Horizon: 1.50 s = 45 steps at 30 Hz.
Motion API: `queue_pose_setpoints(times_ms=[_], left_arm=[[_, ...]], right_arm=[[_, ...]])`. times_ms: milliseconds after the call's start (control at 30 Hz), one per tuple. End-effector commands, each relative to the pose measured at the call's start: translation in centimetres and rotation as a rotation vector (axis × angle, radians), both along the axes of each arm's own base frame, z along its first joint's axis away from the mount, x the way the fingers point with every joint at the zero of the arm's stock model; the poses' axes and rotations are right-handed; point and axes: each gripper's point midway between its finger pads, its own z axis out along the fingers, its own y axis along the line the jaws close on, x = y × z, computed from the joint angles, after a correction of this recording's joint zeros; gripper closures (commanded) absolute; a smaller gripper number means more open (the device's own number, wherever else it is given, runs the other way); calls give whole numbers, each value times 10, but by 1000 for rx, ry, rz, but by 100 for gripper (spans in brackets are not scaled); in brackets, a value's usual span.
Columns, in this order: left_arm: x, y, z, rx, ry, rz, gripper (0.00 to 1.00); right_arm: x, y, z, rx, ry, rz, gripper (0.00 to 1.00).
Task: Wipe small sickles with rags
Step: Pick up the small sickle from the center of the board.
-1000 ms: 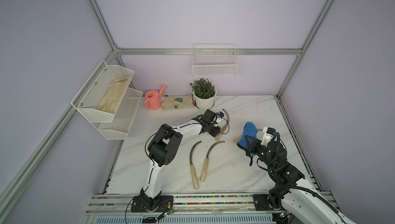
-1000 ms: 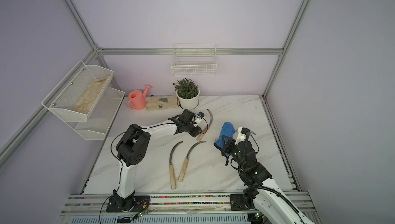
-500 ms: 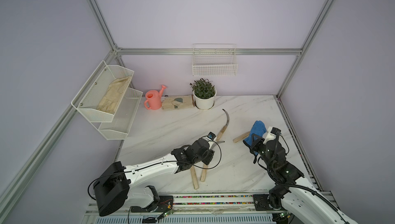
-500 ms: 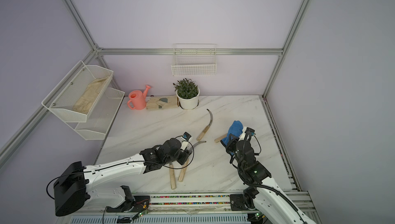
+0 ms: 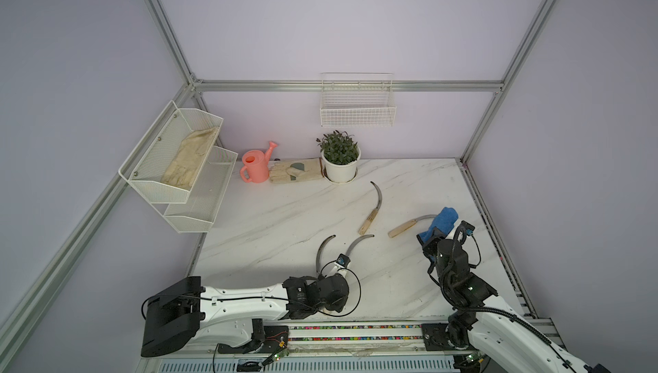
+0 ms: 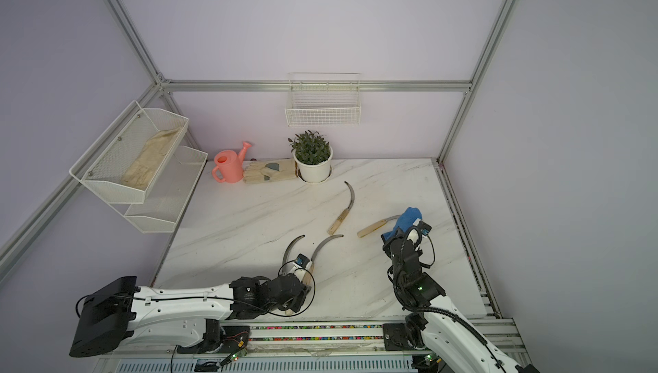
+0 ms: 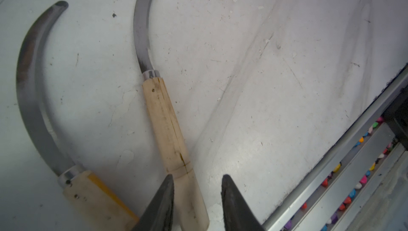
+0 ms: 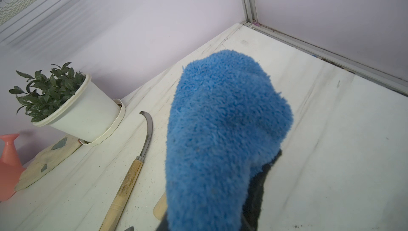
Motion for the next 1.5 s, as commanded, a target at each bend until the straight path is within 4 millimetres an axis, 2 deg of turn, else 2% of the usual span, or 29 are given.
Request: queue_pose_setpoints(times_ms=[0,167,300,633,900,1267,1467], left_arm=[[-9,16,-3,-6,43,71,64],[-24,20,-7,-22,91,52,64],[-27,19,-9,-3,93,41,63],[-23,12,-21,87,87,38,60],[-23,3,-23,109,86,25,57],[-15,13,-29,137,54,80,57],[-13,11,-33,152,49,88,58]], right_arm=[[4,-2,11,5,-42,-26,100],[3,-2,10,5,-44,-23,100],[4,-2,10,6,-42,-24,100],[5,1,9,5,-40,-7,100],[6,3,8,3,-36,3,100],[6,4,9,3,-37,10,100],[6,5,9,2,-37,11,100]])
